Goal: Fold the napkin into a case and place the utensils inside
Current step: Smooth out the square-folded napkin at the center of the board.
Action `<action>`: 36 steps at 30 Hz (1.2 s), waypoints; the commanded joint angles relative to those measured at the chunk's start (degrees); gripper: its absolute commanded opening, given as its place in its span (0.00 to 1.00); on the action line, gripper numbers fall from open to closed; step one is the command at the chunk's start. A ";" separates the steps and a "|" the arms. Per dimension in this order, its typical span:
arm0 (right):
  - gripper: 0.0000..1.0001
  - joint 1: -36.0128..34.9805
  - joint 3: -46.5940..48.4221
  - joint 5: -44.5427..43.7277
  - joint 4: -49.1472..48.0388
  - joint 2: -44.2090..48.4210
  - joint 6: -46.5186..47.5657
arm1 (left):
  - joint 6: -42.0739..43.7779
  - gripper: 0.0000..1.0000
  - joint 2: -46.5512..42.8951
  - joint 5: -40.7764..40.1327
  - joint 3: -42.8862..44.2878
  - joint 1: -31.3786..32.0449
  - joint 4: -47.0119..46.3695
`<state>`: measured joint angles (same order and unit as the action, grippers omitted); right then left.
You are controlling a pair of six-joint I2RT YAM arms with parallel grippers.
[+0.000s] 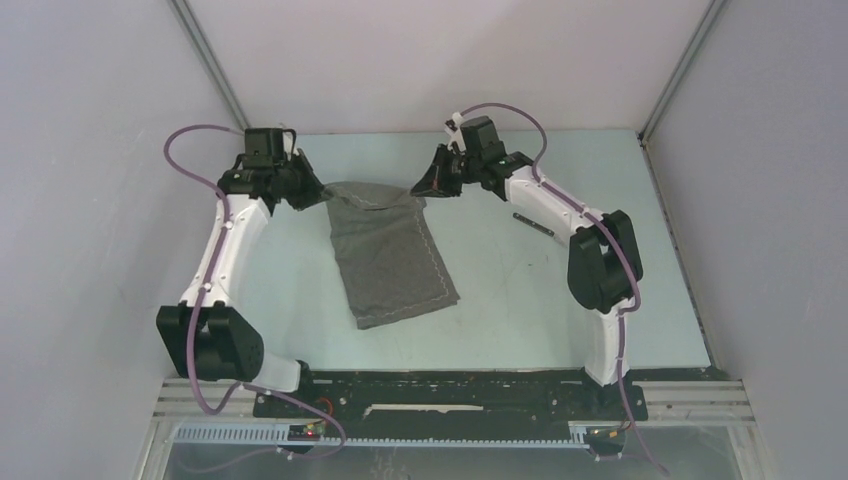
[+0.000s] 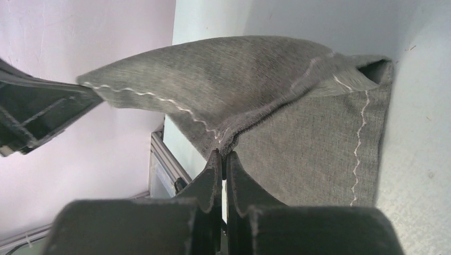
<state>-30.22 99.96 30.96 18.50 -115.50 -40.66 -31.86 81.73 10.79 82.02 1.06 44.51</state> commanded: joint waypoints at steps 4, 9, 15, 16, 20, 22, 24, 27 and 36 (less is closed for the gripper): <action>0.00 -1.08 -5.66 2.75 -1.04 3.07 -0.56 | 1.10 0.00 -2.85 6.41 -11.04 -0.14 -0.32; 0.00 -1.31 -14.16 4.95 -0.80 6.34 0.34 | -1.78 0.00 -12.57 9.49 -25.00 0.33 -2.51; 0.00 -2.59 -22.52 5.84 0.01 9.61 2.63 | -8.88 0.00 -23.02 11.03 -42.69 4.92 -6.58; 0.00 -2.67 -23.47 5.75 -0.16 9.72 2.91 | -10.35 0.00 -23.81 11.68 -45.36 6.20 -8.08; 0.00 -2.85 -26.48 6.49 -1.44 9.66 3.00 | -13.99 0.00 -24.71 11.60 -51.40 9.53 -10.23; 0.00 -2.70 -27.76 5.98 -1.11 10.08 3.60 | -14.76 0.00 -25.77 11.28 -52.84 9.99 -10.15; 0.00 -2.51 -28.96 5.85 -0.91 10.76 3.78 | -14.70 0.00 -26.62 11.04 -53.22 10.01 -9.35; 0.00 -2.79 -30.64 5.41 -0.30 11.81 4.48 | -13.94 0.00 -26.70 9.18 -53.11 10.01 -7.03; 0.00 -2.88 -36.05 5.22 -3.25 12.38 4.75 | -12.96 0.00 -21.11 5.61 -51.21 10.01 -7.15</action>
<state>-32.77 65.14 35.92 17.45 -105.65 -37.10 -44.99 59.57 19.00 28.23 10.76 37.82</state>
